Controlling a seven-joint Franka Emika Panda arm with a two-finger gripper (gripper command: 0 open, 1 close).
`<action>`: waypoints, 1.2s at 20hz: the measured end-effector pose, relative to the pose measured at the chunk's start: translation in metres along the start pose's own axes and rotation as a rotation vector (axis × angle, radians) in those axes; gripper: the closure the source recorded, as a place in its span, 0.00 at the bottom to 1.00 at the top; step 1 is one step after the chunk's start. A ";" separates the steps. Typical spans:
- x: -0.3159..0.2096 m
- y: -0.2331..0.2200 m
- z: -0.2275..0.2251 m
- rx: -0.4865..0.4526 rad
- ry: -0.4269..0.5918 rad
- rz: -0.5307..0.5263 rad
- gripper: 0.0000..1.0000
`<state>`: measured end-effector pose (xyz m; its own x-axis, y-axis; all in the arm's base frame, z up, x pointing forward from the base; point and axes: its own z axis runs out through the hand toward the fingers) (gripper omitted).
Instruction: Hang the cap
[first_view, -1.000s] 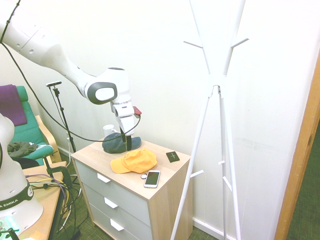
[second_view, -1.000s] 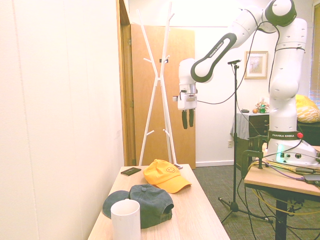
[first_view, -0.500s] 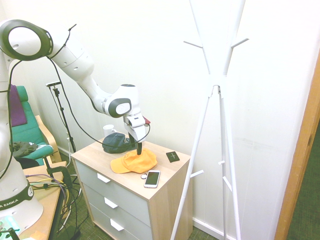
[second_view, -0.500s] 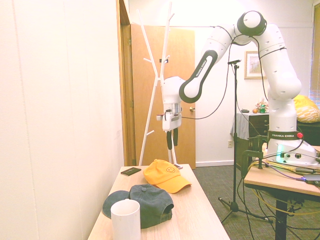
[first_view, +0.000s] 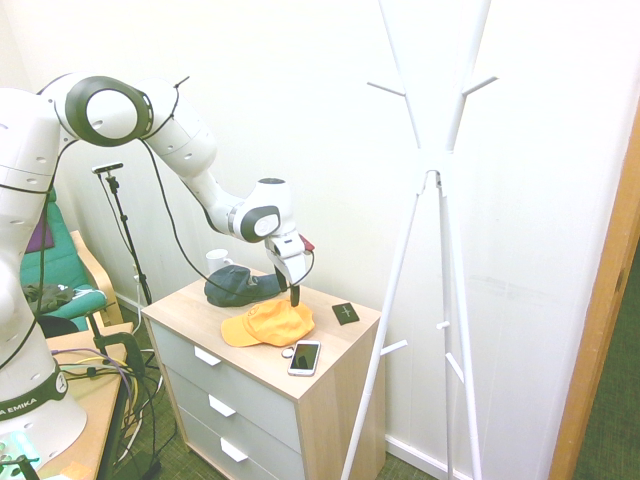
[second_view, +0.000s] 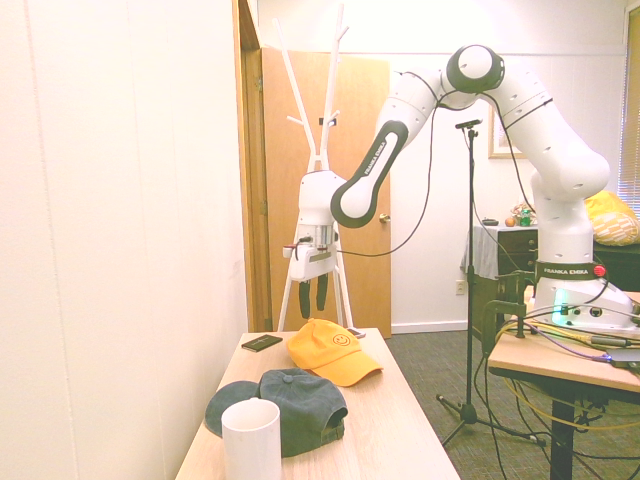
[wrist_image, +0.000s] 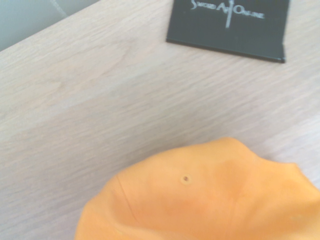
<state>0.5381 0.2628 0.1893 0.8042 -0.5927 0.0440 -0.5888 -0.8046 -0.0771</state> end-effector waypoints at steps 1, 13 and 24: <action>-0.001 -0.003 0.005 -0.003 -0.003 0.001 1.00; -0.006 -0.009 0.016 -0.016 0.002 0.009 1.00; -0.004 -0.010 0.015 -0.026 0.006 0.022 1.00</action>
<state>0.5415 0.2738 0.1746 0.7907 -0.6103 0.0487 -0.6082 -0.7921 -0.0526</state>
